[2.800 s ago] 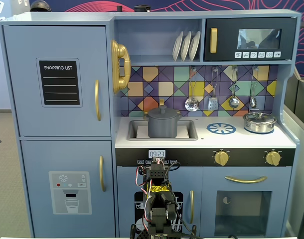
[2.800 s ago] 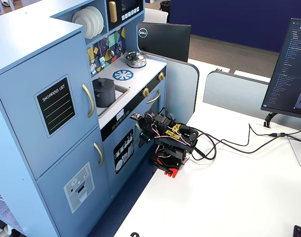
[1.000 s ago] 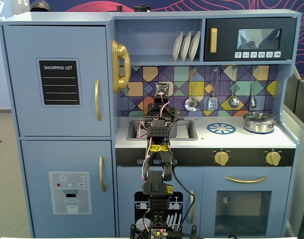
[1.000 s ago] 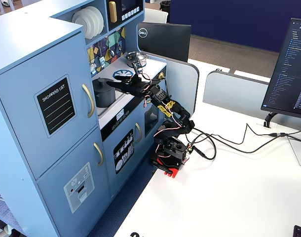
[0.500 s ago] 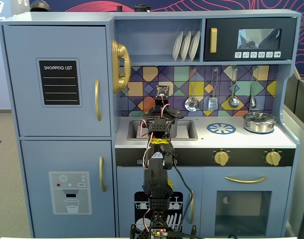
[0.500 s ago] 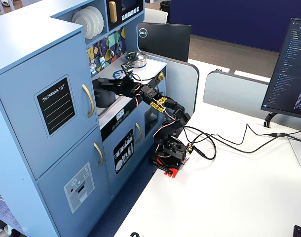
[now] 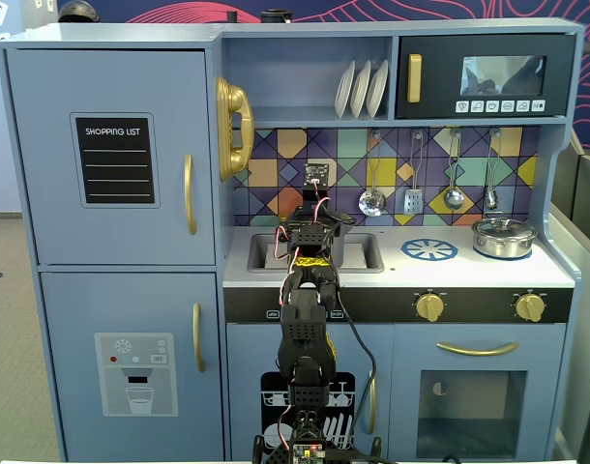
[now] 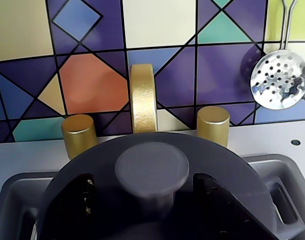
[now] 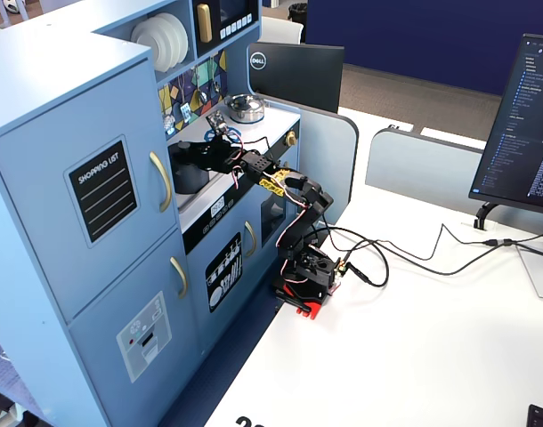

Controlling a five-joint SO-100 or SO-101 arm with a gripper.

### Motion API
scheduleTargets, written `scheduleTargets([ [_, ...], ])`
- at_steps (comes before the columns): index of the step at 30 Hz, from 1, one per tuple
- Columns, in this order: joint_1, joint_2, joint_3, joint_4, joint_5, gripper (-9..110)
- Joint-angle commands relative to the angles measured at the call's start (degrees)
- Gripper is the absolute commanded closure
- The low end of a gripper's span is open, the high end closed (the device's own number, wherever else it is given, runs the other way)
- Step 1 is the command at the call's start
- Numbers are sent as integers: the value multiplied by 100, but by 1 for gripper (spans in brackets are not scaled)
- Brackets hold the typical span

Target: Take off the lid from the gray recipient and place it on the counter

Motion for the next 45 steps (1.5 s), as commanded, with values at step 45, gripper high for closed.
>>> scheduleTargets([
  [45,2479,554,-633,158,176,102],
])
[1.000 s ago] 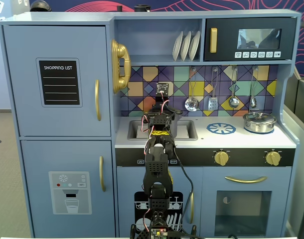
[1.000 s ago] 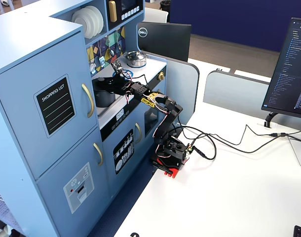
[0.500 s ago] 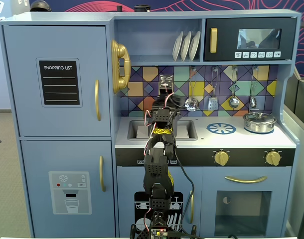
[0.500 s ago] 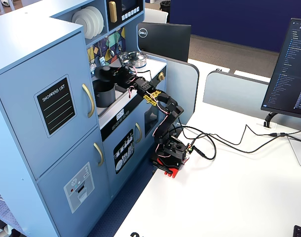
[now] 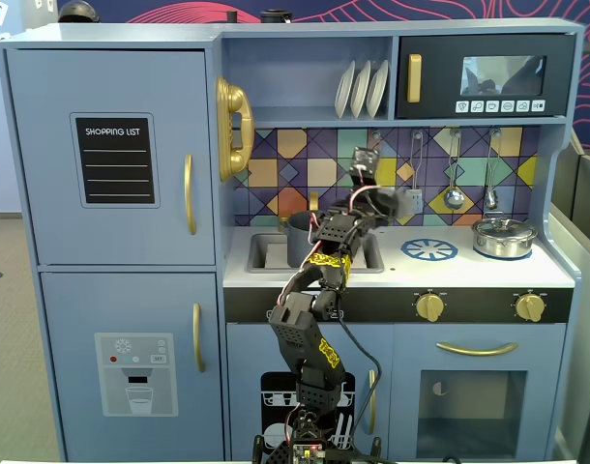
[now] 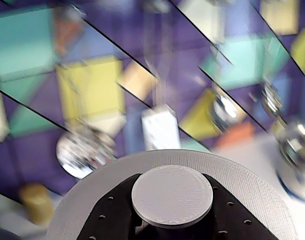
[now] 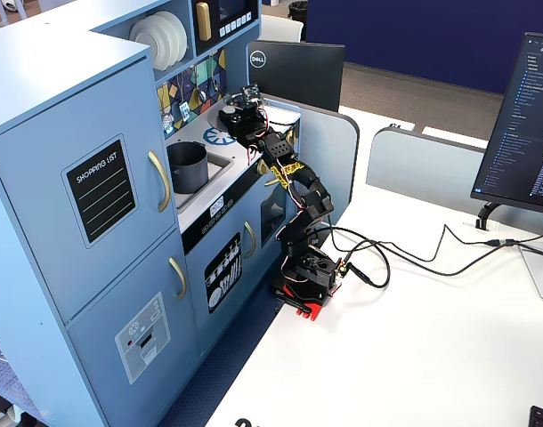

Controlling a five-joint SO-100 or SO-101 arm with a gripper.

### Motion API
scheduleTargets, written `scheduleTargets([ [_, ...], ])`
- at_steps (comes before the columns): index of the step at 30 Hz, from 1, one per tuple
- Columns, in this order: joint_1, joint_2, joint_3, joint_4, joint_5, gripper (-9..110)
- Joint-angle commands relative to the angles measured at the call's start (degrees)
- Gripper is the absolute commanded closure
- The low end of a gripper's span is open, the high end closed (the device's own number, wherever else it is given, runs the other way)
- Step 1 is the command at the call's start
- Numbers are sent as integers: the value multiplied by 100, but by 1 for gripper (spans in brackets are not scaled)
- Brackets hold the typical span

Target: Take off the lid from the gray recipient and place it on the counter

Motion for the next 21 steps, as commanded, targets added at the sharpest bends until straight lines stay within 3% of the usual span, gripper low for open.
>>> scheduleTargets([
  [1,264,132,149,-483,18,102],
  [21,738,-1529,976,-2057,-9,102],
])
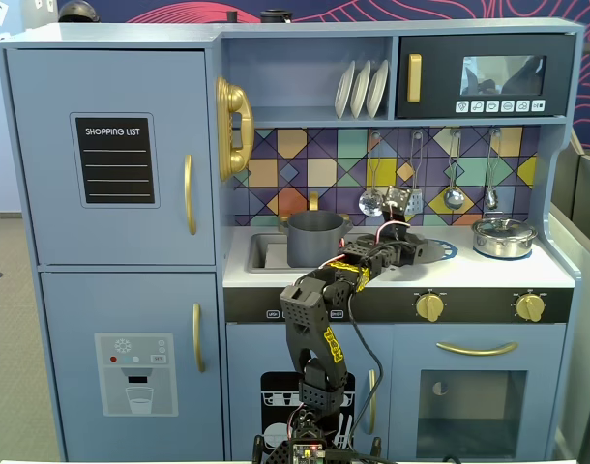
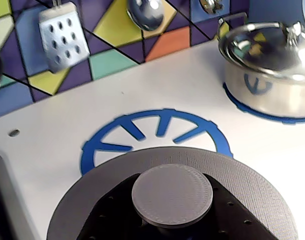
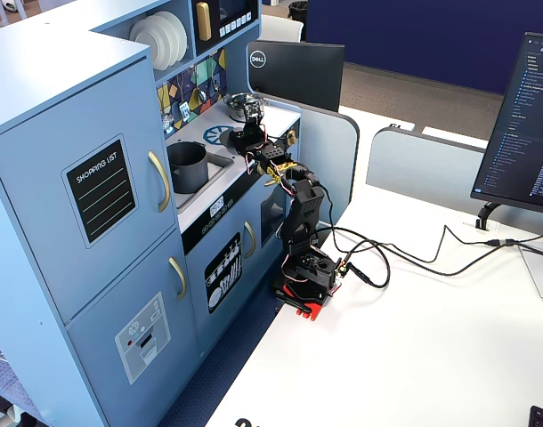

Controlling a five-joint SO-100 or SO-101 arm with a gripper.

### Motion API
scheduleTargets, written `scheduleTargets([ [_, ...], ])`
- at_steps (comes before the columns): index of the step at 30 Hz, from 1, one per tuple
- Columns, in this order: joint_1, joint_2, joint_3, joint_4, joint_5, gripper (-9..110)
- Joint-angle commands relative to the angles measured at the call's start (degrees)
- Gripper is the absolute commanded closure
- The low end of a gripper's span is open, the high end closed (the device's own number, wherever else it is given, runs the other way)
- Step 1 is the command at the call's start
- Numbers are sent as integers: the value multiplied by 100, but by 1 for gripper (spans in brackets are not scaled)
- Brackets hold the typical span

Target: Take off the lid from the gray recipient and place it on the counter

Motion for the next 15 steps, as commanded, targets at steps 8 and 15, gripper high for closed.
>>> scheduleTargets([
  [8,53,-501,-9,-703,-105,102],
  [15,193,-439,9,-896,149,80],
])
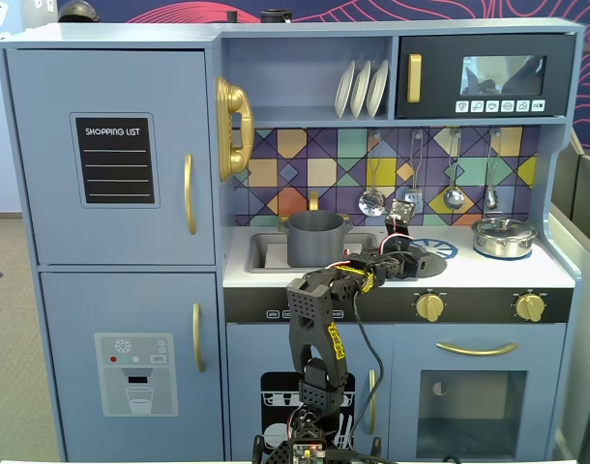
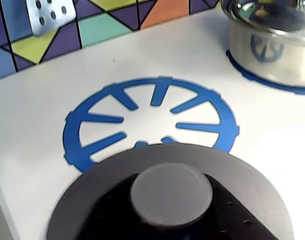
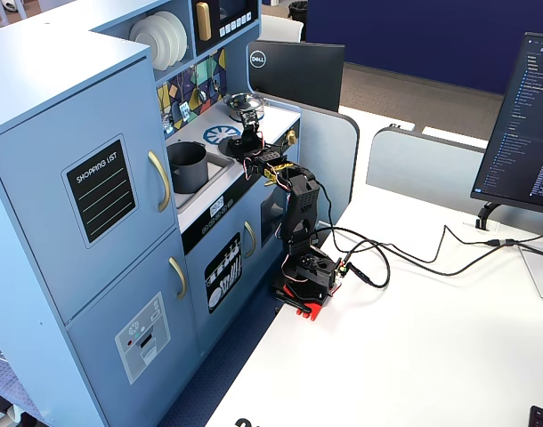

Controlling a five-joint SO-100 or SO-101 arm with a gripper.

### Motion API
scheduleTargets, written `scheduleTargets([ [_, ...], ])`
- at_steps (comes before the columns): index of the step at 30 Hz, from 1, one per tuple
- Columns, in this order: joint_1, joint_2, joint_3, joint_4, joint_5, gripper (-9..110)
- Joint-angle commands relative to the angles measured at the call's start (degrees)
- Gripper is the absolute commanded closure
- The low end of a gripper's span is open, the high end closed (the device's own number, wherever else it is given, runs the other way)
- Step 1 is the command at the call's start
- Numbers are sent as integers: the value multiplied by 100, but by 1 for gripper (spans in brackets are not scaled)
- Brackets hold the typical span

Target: Take off the lid from the gray recipient and place it on the counter

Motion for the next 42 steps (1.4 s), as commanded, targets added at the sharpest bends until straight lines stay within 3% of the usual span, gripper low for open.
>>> scheduleTargets([
  [1,176,176,-158,-202,141,77],
  [9,299,545,-105,-387,255,72],
  [13,26,1187,-123,-97,211,78],
  [16,-334,2188,-211,1213,132,86],
  [19,-976,3322,-677,3586,26,101],
  [24,-2145,4860,-791,6293,62,101],
  [29,-3226,6346,492,7875,-325,101],
  [33,-3410,7453,2188,7998,176,101],
  [36,-3278,7805,3384,7954,-123,101],
  [42,-3340,7849,5256,6855,369,101],
])
